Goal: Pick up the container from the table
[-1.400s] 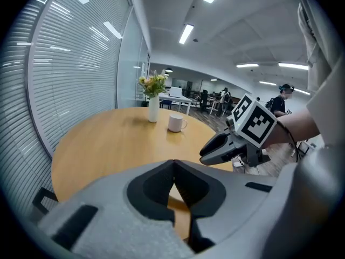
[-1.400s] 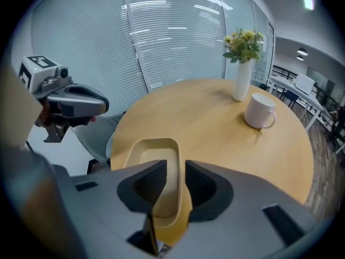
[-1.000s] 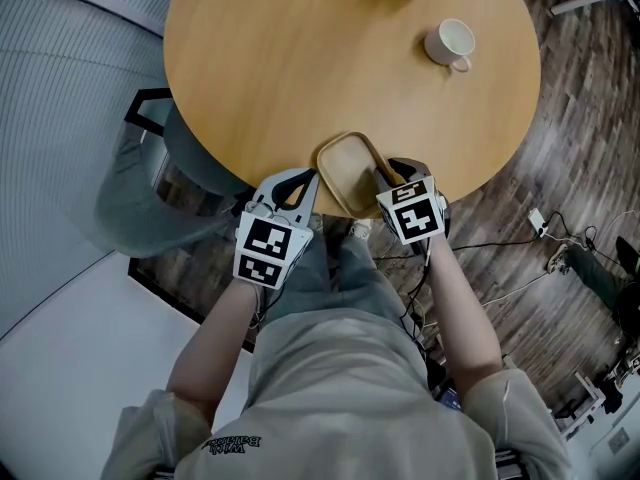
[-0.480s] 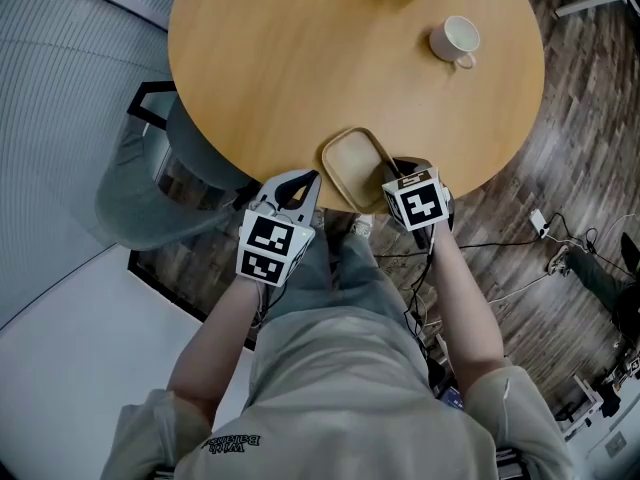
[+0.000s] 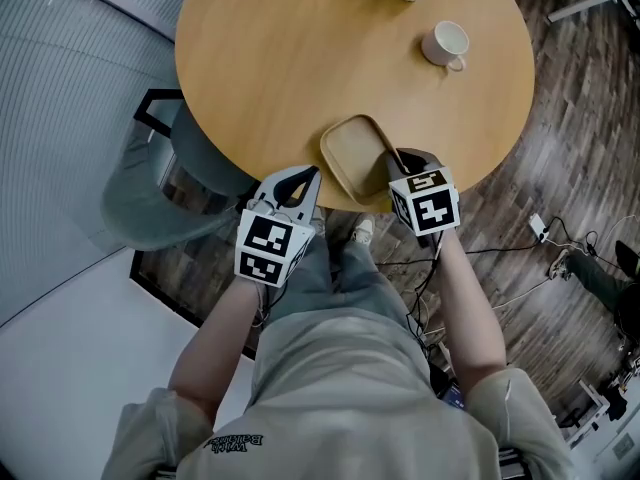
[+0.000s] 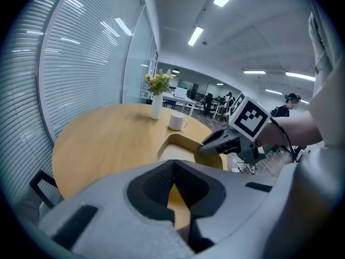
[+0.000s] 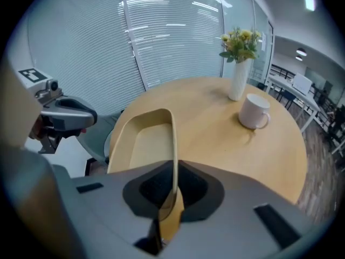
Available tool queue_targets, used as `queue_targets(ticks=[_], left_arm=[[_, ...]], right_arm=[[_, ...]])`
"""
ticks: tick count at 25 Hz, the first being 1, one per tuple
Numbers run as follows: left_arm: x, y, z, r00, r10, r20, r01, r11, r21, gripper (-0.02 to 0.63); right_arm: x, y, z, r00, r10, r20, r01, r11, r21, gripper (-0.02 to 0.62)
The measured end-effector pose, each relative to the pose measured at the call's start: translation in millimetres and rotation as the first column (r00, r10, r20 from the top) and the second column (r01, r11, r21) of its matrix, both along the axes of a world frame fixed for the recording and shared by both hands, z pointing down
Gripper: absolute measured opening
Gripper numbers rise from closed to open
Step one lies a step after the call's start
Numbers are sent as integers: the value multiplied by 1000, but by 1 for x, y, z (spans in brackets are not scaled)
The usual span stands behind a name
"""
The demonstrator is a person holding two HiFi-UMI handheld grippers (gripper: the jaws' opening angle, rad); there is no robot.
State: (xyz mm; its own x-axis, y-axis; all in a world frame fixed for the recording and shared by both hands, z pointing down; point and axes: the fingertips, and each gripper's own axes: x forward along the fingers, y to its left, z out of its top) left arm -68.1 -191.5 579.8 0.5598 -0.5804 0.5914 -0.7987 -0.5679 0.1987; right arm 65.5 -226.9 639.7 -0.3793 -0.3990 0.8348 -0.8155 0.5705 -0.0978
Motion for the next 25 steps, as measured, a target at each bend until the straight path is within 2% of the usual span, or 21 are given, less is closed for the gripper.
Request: queue_targets(ticks=[4,8,11,17,25], left_arm=[[1,-6,-29,1000,0,-4,1,998,64,18],[-1,-6,-62,1000,-3,-13,4,992,124,20],[-2,-9,-87,1000,-7,-23,11,985,174,20],[2,-4,-144,999,-5,-42,17,959,281,20],[10,-8,-237,998,11,-66,22,883,468,20]], right_arm=[[1,-10,-38,1000,-20,4,19,994,107,34],[7,-12,-79,999,8,45,-16,984,176,34],[14,-16,-118,998,28,63,-43,967,252,34],[22,-14,-193,991,47,121,-92,911,402,34],[22,-13,-286,977,40,207,-154,808,569,34]])
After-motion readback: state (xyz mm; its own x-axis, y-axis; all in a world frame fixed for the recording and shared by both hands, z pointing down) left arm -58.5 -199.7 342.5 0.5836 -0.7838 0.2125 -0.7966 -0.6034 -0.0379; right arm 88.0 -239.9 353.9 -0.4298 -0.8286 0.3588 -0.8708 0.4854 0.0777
